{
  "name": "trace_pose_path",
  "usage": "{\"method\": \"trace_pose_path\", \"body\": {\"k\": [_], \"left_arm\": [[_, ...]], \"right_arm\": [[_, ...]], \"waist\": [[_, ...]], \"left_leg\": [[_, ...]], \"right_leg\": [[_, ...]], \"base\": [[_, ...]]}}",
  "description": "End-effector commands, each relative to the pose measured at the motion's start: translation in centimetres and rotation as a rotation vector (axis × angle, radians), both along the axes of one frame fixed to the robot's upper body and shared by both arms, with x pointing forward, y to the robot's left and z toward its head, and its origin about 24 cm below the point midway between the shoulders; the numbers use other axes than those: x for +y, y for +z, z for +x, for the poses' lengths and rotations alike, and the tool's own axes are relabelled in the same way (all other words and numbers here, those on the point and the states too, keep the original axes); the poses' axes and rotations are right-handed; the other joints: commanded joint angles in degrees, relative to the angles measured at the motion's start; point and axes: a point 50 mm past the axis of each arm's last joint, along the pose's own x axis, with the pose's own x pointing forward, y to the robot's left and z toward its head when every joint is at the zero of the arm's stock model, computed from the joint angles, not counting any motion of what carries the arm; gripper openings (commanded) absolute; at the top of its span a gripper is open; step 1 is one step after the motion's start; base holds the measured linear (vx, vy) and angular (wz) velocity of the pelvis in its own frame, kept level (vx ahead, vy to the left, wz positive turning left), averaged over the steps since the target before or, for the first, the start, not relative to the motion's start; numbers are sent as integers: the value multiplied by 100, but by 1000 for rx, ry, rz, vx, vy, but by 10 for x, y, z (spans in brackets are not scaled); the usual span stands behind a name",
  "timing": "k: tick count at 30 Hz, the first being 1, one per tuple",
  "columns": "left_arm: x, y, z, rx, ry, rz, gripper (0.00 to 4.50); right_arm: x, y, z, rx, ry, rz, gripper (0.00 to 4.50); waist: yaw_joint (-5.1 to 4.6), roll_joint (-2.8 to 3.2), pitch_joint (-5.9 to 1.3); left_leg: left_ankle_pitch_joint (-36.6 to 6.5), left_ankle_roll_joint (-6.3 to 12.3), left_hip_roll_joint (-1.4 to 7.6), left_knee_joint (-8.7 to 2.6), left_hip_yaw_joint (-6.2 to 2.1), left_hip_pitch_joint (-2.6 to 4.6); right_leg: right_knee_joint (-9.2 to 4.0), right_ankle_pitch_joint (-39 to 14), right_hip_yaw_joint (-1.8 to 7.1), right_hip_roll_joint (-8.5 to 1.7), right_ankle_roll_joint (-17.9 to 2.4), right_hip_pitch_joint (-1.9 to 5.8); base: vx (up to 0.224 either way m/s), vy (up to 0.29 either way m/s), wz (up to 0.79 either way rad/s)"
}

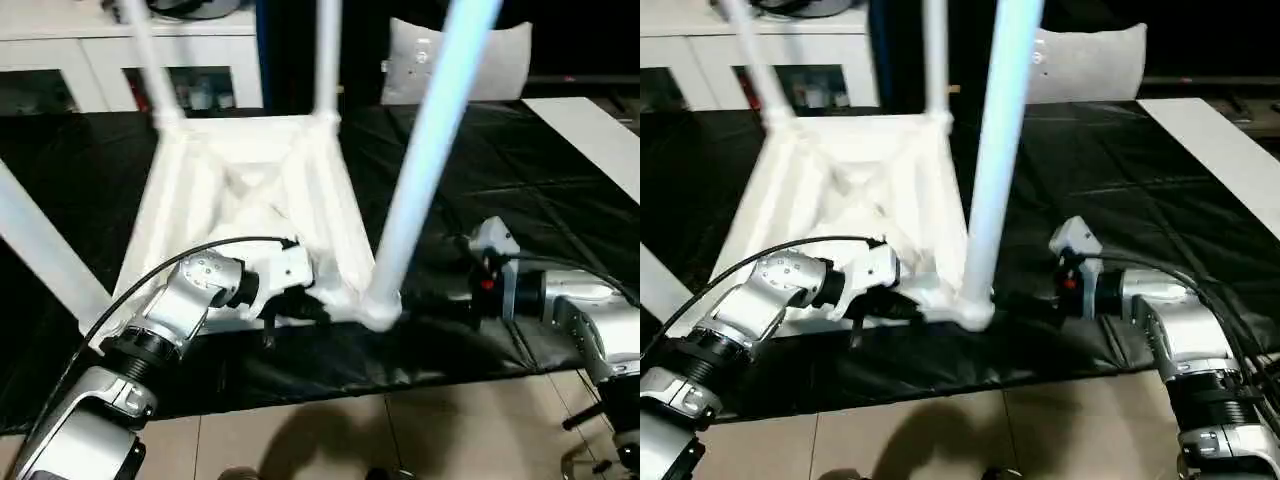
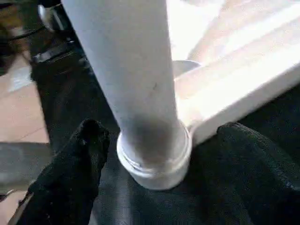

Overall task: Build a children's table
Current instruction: Rotate leg to tighten

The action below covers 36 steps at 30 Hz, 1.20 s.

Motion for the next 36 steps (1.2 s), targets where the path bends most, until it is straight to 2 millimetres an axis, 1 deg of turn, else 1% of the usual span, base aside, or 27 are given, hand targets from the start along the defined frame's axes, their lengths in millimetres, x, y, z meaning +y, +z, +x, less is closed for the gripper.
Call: {"method": "trace_pose_path", "body": {"k": [1, 3, 4, 5, 6, 8, 12, 14, 15, 19, 20, 22, 23, 24, 25, 26, 27, 28, 29, 30, 31, 32, 33, 34, 35, 36], "left_arm": [[-15, 1, -7, 2, -131, 26, 0], [-16, 1, -8, 1, -140, 26, 0], [-16, 0, -9, 2, -144, 26, 0], [-17, 0, -9, 4, -148, 24, 0], [-18, 0, -10, 5, -152, 23, 0], [-19, -1, -10, 6, -153, 23, 0], [-18, -2, -11, 11, -157, 23, 0], [-18, -3, -11, 14, -155, 23, 0], [-17, -3, -11, 16, -152, 22, 0], [-16, -3, -11, 26, -131, 12, 0], [-16, -4, -10, 29, -117, 7, 0], [-19, -4, -3, 32, 11, -15, 0], [-19, -4, -1, 31, 43, -23, 0], [-21, -2, 1, 33, 91, -45, 0], [-22, -2, 3, 35, 124, -59, 0], [-25, -1, 5, 39, 183, -82, 0], [-26, 0, 7, 42, 233, -100, 0], [-29, 0, 10, 47, 293, -118, 0], [-32, 1, 14, 35, 378, -127, 0], [-33, 0, 15, 30, 399, -128, 0], [-34, 0, 16, 25, 417, -130, 0], [-35, 1, 19, 16, 455, -134, 0], [-37, 1, 21, 9, 491, -145, 0], [-39, 3, 24, 4, 531, -161, 0], [-42, 4, 25, 2, 556, -174, 0], [-42, 4, 25, 2, 556, -174, 0]], "right_arm": [[6, 1, 0, -8, 43, 4, 370], [8, -1, 0, -1, 53, 4, 350], [9, -2, 0, 5, 61, 6, 350], [11, -3, -1, 12, 69, 8, 330], [12, -4, -2, 23, 79, 10, 324], [13, -5, -2, 30, 85, 12, 305], [13, -5, -3, 43, 98, 22, 271], [14, -5, -3, 55, 105, 34, 241], [15, -6, -4, 61, 109, 43, 241], [19, -5, -7, 72, 115, 83, 212], [20, -5, -8, 74, 115, 94, 209], [31, -6, -8, 78, 44, 148, 206], [33, -7, -7, 75, 17, 147, 205], [36, -9, -5, 69, -27, 130, 205], [37, -11, -3, 64, -57, 117, 205], [40, -14, 3, 49, -144, 92, 205], [43, -17, 8, 41, -223, 73, 204], [45, -20, 15, 45, -332, 62, 204], [46, -22, 25, 42, -489, 40, 204], [47, -22, 27, 42, -524, 35, 202], [47, -23, 28, 42, -550, 33, 200], [48, -23, 31, 46, -601, 33, 200], [51, -23, 33, 44, -637, 32, 200], [54, -22, 35, 27, -666, 36, 200], [58, -19, 37, 4, -676, 77, 200], [58, -19, 37, 4, -674, 81, 200]], "waist": [[-16, -106, -451], [3, -94, -454], [14, -100, -455], [24, -92, -456], [32, -100, -457], [43, -92, -455], [40, -101, -455], [41, -105, -462], [43, -104, -460], [45, -105, -464], [44, -102, -463], [44, -112, -455], [38, -110, -452], [27, -86, -432], [-7, -101, -423], [-39, -107, -407], [-60, -94, -401], [-98, -96, -395], [-257, -21, -396], [-344, 11, -386], [-485, 135, -373], [-510, 195, -365], [-478, 260, -355], [-556, 39, -260], [-538, -152, -232], [-646, -210, -163]], "left_leg": [[-678, 461, 54, -380, 159, -75], [-675, 443, 53, -380, 160, -80], [-681, 427, 55, -381, 162, -69], [-678, 423, 56, -382, 163, -68], [-670, 410, 57, -383, 161, -73], [-673, 392, 55, -384, 161, -75], [-674, 379, 49, -385, 160, -80], [-664, 387, 44, -377, 165, -80], [-661, 390, 44, -379, 164, -79], [-617, 392, 48, -378, 162, -79], [-611, 388, 53, -379, 160, -83], [-598, 364, 48, -383, 163, -84], [-592, 344, 46, -386, 161, -88], [-677, 295, 29, -386, 160, -84], [-824, 218, 1, -365, 169, -73], [-953, 172, -40, -332, 184, -63], [-1037, 162, -54, -323, 183, -46], [-1114, 140, -65, -306, 178, -50], [-1422, 82, -77, -253, 134, -77], [-1582, 98, -26, -269, 105, -73], [-2113, 179, 210, -404, -14, -71], [-2517, 228, 432, -569, -125, -143], [-3196, 222, 724, -866, -258, -53], [-3496, 107, 418, -742, -80, 90], [-2551, 70, -275, -26, 237, 526], [-2241, 172, -390, 254, 323, 559]], "right_leg": [[-413, -2495, 280, -161, -376, 487], [-408, -2490, 283, -165, -388, 490], [-411, -2500, 282, -163, -381, 488], [-410, -2495, 284, -164, -386, 488], [-405, -2486, 286, -164, -384, 491], [-404, -2475, 288, -160, -374, 495], [-409, -2509, 283, -157, -339, 499], [-410, -2501, 284, -158, -341, 499], [-413, -2506, 283, -159, -339, 499], [-403, -2463, 283, -153, -343, 500], [-398, -2454, 285, -156, -348, 501], [-406, -2477, 288, -156, -322, 502], [-409, -2509, 285, -155, -299, 505], [-449, -2694, 262, -155, -235, 490], [-498, -2990, 220, -144, -88, 479], [-573, -3323, 162, -136, 106, 451], [-622, -3486, 122, -139, 183, 434], [-655, -3617, 74, -131, 275, 428], [-779, -3876, -136, -92, 579, 469], [-840, -3862, -188, -81, 631, 491], [-775, -3530, -236, -114, 537, 641], [-492, -3070, -124, -131, 404, 772], [102, -1765, 268, -145, -38, 772], [-243, -2193, 345, -130, -142, 575], [-1016, -4692, -98, -140, 460, 68], [-1262, -5468, -364, -84, 790, -79]], "base": [[0, 0, 0], [0, 0, 0], [0, 0, 0], [0, 0, 0], [0, 0, 0], [0, 0, 0], [0, 0, 0], [0, 0, 0], [0, 0, 0], [0, 0, 0], [0, 0, 0], [0, 0, 0], [0, 0, 0], [0, 0, 0], [0, 0, 0], [0, 0, 0], [0, 0, 0], [0, 0, 0], [0, 0, 0], [0, 0, 0], [0, 0, 0], [0, 0, 0], [0, 0, 0], [0, 0, 0], [0, 0, 0], [0, 0, 0]]}}
